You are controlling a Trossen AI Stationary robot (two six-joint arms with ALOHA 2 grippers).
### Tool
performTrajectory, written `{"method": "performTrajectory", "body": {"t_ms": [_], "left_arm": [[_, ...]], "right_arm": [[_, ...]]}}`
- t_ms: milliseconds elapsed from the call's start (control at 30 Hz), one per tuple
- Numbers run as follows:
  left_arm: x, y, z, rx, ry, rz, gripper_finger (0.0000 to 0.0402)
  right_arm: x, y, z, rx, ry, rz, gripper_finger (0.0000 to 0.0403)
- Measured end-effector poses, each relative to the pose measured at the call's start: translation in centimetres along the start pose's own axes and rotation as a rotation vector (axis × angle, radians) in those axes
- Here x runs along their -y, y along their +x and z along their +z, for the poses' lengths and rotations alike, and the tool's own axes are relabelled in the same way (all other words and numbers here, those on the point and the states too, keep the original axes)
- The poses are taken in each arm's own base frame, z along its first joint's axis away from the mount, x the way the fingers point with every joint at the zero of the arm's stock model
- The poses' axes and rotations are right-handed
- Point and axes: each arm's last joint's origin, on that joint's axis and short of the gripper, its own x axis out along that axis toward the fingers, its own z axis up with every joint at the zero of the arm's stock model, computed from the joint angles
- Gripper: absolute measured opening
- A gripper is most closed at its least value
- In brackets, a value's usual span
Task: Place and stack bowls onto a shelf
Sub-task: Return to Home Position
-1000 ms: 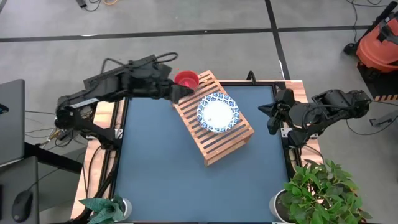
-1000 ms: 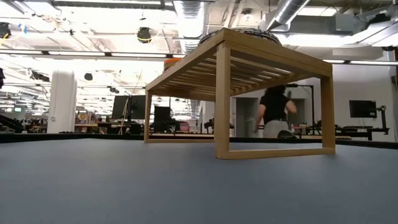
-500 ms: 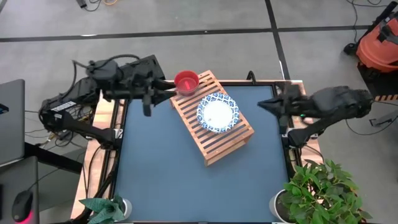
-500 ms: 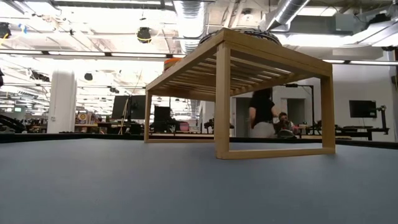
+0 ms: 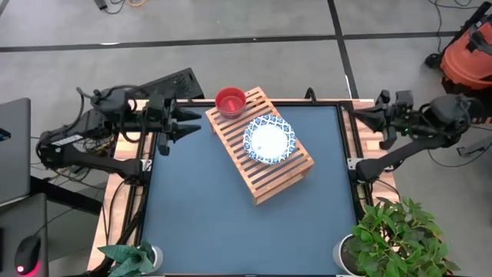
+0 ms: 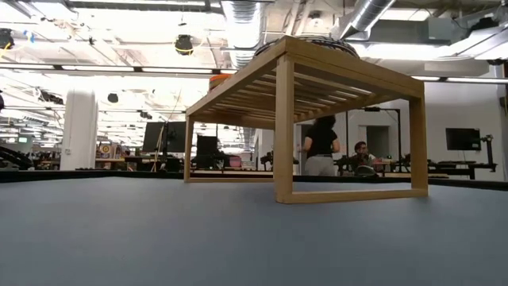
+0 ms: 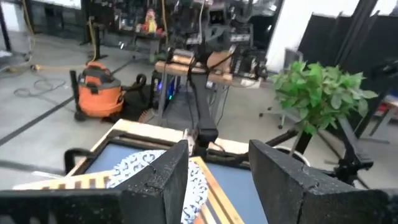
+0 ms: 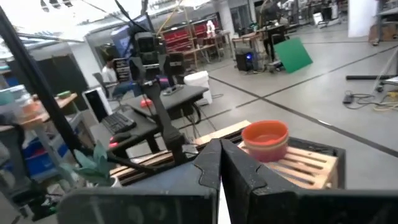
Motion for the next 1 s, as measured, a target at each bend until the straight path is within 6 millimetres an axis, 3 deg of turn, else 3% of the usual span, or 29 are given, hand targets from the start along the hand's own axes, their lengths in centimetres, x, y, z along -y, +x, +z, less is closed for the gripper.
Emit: {"method": "performTrajectory", "body": {"t_ms": [333,633,900,1000], "left_arm": [[-1.1,-3.1,-8.2,0.059,-0.094,-0.105,0.0153],[-2.3,-5.3,-15.3,0.113,-0.156,-0.139,0.0153],[-3.2,-7.0,-20.3,0.139,-0.186,-0.145,0.0153],[-3.4,-7.6,-21.7,0.165,-0.188,-0.152,0.0153]], "right_arm": [[1.0,1.3,-7.0,0.036,0.051,0.041,0.0036],[3.0,0.9,-12.6,0.084,0.095,0.056,0.0036],[4.8,0.1,-16.8,0.103,0.119,0.063,0.0036],[4.8,0.7,-18.0,0.068,0.099,0.045,0.0036]]}}
